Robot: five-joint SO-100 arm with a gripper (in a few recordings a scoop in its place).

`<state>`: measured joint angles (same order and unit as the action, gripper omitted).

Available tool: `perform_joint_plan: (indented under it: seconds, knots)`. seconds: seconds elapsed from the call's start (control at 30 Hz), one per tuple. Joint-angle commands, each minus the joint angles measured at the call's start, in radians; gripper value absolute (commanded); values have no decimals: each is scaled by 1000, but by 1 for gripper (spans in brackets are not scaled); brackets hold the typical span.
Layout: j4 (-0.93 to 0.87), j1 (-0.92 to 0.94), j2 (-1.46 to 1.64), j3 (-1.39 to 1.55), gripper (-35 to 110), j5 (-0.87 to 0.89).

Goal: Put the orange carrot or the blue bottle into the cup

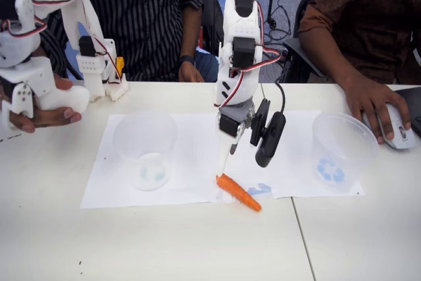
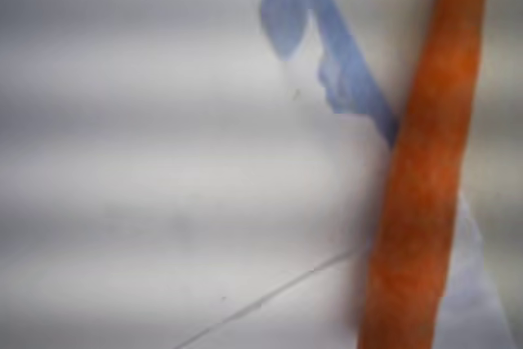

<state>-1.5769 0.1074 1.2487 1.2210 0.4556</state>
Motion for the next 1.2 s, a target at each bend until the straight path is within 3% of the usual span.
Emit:
perform_joint_plan:
  seconds: [0.0,1.17]
  knots:
    - [37,9,63,0,36,6]
    - [172,20,43,120,36,-86]
